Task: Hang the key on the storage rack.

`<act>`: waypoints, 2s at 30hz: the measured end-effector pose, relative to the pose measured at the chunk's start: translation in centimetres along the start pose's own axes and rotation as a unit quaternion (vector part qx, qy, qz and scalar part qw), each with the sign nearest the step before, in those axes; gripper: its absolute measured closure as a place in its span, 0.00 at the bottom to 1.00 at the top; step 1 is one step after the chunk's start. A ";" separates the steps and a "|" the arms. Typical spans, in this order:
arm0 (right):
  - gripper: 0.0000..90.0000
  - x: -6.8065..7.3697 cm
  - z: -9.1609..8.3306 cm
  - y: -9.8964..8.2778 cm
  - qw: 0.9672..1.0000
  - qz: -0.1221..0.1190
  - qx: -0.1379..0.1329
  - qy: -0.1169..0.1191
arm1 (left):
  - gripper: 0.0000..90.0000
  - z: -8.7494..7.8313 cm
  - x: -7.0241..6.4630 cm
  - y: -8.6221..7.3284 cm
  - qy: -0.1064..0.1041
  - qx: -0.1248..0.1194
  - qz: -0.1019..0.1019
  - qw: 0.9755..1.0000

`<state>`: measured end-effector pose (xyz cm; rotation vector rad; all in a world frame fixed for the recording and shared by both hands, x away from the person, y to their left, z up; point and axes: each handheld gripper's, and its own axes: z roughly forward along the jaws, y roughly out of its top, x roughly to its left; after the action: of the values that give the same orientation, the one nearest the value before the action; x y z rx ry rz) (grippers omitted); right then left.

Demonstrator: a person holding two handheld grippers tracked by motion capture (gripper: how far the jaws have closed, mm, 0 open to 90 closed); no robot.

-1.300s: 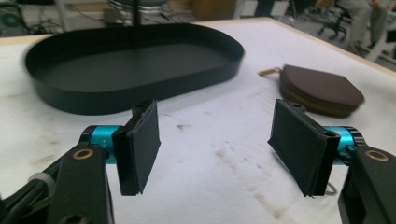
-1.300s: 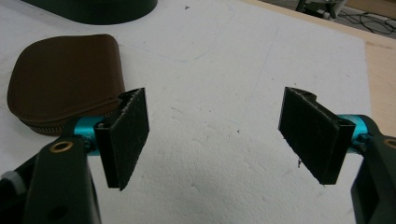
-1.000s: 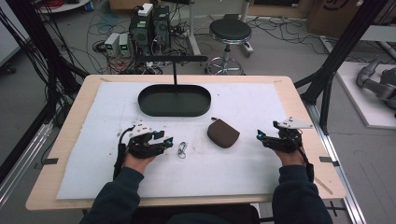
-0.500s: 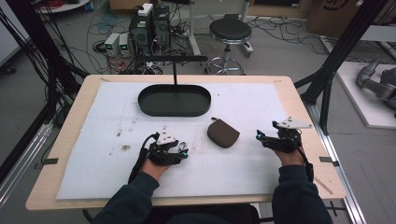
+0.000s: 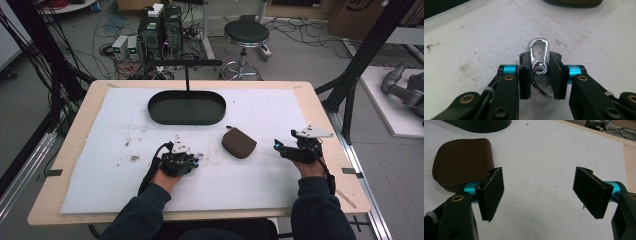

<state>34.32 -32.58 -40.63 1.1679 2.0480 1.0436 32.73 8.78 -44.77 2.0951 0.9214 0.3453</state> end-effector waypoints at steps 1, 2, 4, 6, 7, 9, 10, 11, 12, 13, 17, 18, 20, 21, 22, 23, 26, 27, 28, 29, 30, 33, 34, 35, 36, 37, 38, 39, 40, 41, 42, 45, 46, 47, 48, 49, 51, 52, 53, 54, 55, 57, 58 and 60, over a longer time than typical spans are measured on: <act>0.28 0.0 0.0 0.0 1.000 0.000 0.000 0.000 | 0.80 -0.1 0.1 0.0 -0.003 0.000 -0.003 1.000; 0.28 0.0 0.0 0.0 1.000 0.000 0.000 0.000 | 0.80 -0.1 0.1 0.0 -0.003 0.000 -0.003 1.000; 0.28 0.0 0.0 0.0 1.000 0.000 0.000 0.000 | 0.80 -0.2 0.6 -0.1 -0.014 -0.001 -0.016 1.000; 0.28 0.0 0.1 0.0 1.000 0.000 0.000 0.001 | 0.80 -0.5 1.5 -0.3 -0.022 -0.004 -0.033 0.999; 0.28 0.0 0.1 0.0 1.000 0.001 0.000 0.001 | 0.80 -0.6 1.9 -0.4 -0.023 -0.005 -0.036 0.999; 0.28 0.0 0.1 0.0 1.000 0.000 0.000 0.002 | 0.80 -0.8 2.5 -0.5 -0.031 -0.005 -0.040 0.999; 0.28 0.0 0.1 0.0 1.000 -0.001 0.000 0.003 | 0.80 -0.9 2.7 -0.6 -0.034 -0.005 -0.033 0.999; 0.28 0.0 0.1 0.0 1.000 -0.001 0.000 0.003 | 0.79 -0.9 2.7 -0.6 -0.034 -0.005 -0.033 0.999; 0.28 0.0 0.1 0.0 1.000 -0.002 0.000 0.002 | 0.79 -1.1 2.6 -0.6 -0.020 -0.011 -0.026 0.999; 0.28 0.0 0.2 0.1 1.000 -0.001 0.001 0.003 | 0.61 -1.3 2.5 -0.4 -0.012 -0.024 -0.021 0.999; 0.28 0.0 0.3 0.1 1.000 -0.004 0.001 0.004 | 0.58 -1.5 1.4 0.0 -0.008 -0.032 0.027 0.999; 0.28 0.0 0.3 0.1 1.000 -0.004 0.001 0.004 | 0.59 -1.5 1.4 0.0 -0.008 -0.032 0.027 0.999; 0.28 0.1 0.3 0.1 1.000 -0.003 0.002 0.003 | 0.61 -1.0 0.8 0.0 -0.008 -0.023 0.053 0.998; 0.28 0.1 0.3 0.1 1.000 -0.003 0.004 0.003 | 0.62 -0.8 0.6 0.0 -0.003 -0.015 0.063 0.998; 0.28 0.1 0.3 0.1 1.000 -0.005 0.003 0.004 | 0.63 -0.5 0.4 -0.1 0.009 -0.012 0.075 0.997; 0.28 0.1 0.3 0.1 1.000 -0.005 0.003 0.004 | 0.67 -0.5 0.4 0.0 0.014 -0.012 0.072 0.997; 0.28 0.1 0.2 0.1 1.000 -0.004 0.004 0.004 | 0.76 -0.6 0.7 -0.1 0.021 -0.011 0.068 0.997; 0.28 0.1 0.3 0.1 1.000 -0.004 0.004 0.004 | 0.83 -0.7 0.9 -0.1 0.021 -0.012 0.066 0.998; 0.28 0.1 0.3 0.1 1.000 -0.004 0.004 0.004 | 0.83 -0.7 1.0 0.0 0.018 -0.012 0.060 0.998; 0.28 0.1 0.3 0.1 1.000 -0.004 0.005 0.003 | 0.84 -0.8 1.1 0.0 0.014 -0.017 0.048 0.999; 0.28 0.1 0.3 0.1 1.000 -0.004 0.005 0.003 | 0.89 -0.8 1.1 0.0 0.014 -0.017 0.048 0.999; 0.28 0.1 0.2 0.1 1.000 -0.006 0.004 0.004 | 0.99 -1.2 2.2 -0.2 -0.013 -0.028 -0.003 1.000; 0.28 0.1 0.2 0.1 1.000 -0.006 0.004 0.004 | 0.99 -1.2 2.2 -0.2 -0.013 -0.028 -0.003 1.000; 0.28 0.1 0.3 0.1 1.000 -0.004 0.005 0.004 | 0.99 -1.4 2.6 -0.2 -0.012 -0.035 -0.015 0.999; 0.28 0.1 0.3 0.1 1.000 -0.004 0.005 0.004 | 0.99 -1.4 2.6 -0.2 -0.012 -0.035 -0.015 0.999; 0.28 0.1 0.3 0.1 1.000 -0.004 0.005 0.004 | 0.95 -1.6 2.6 -0.1 -0.009 -0.048 -0.015 0.999; 0.28 0.1 0.3 0.1 1.000 -0.004 0.006 0.004 | 0.89 -1.6 2.6 -0.1 -0.009 -0.048 -0.015 0.999; 0.28 0.1 0.3 0.1 1.000 -0.004 0.006 0.004 | 0.89 -1.7 2.4 0.0 -0.009 -0.053 -0.013 0.998; 0.28 0.2 0.4 0.1 1.000 -0.005 0.006 0.004 | 0.83 -1.6 2.1 0.1 -0.009 -0.054 -0.005 0.998; 0.28 0.2 0.4 0.1 1.000 -0.005 0.006 0.004 | 0.77 -1.4 1.7 0.2 -0.010 -0.054 0.006 0.998; 0.28 0.2 0.4 0.1 1.000 -0.005 0.006 0.004 | 0.77 -1.2 1.5 0.3 -0.011 -0.053 0.013 0.998; 0.28 0.1 0.3 0.1 1.000 -0.003 0.004 0.004 | 0.66 0.2 0.7 1.2 0.007 -0.033 0.033 0.999; 0.28 0.1 0.3 0.1 1.000 -0.003 0.004 0.004 | 0.65 0.2 0.7 1.2 0.007 -0.033 0.033 0.999; 0.28 0.2 0.2 0.1 1.000 -0.002 0.003 0.004 | 0.64 0.9 0.5 1.5 0.023 -0.012 0.041 0.999; 0.28 0.2 0.2 0.1 1.000 -0.002 0.002 0.003 | 0.64 0.9 0.5 1.5 0.023 -0.012 0.041 0.999; 0.28 0.1 0.2 0.1 1.000 -0.003 0.001 0.004 | 0.67 1.4 0.2 1.4 0.029 -0.003 0.062 0.998; 0.28 0.1 0.2 0.1 1.000 -0.002 0.001 0.004 | 0.82 1.6 -0.3 1.3 0.027 0.006 0.075 0.997; 0.28 0.1 0.2 0.1 1.000 -0.002 0.001 0.004 | 0.86 1.6 -0.3 1.3 0.027 0.006 0.075 0.997; 0.28 0.1 0.2 0.1 1.000 -0.002 0.001 0.003 | 0.86 1.6 -0.4 1.3 0.023 0.007 0.082 0.996; 0.28 0.1 0.2 0.1 1.000 -0.001 0.002 0.004 | 0.93 1.6 -0.4 1.4 0.022 0.008 0.084 0.996; 0.28 0.1 0.2 0.1 1.000 -0.001 0.001 0.004 | 0.94 1.5 -0.1 1.4 0.014 0.008 0.070 0.997; 0.28 0.1 0.2 0.2 1.000 -0.001 0.000 0.004 | 0.94 1.4 0.3 1.4 0.008 0.008 0.051 0.999; 0.28 0.2 0.2 0.2 1.000 0.001 -0.001 0.004 | 0.94 1.4 0.3 1.4 0.008 0.008 0.051 0.999; 0.28 0.1 0.2 0.2 1.000 0.000 0.000 0.005 | 0.94 1.0 0.9 1.5 -0.002 0.000 0.028 1.000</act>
<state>34.47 -32.33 -40.61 1.1641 2.0553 1.0503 34.59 8.22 -44.36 2.1231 0.8614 0.3701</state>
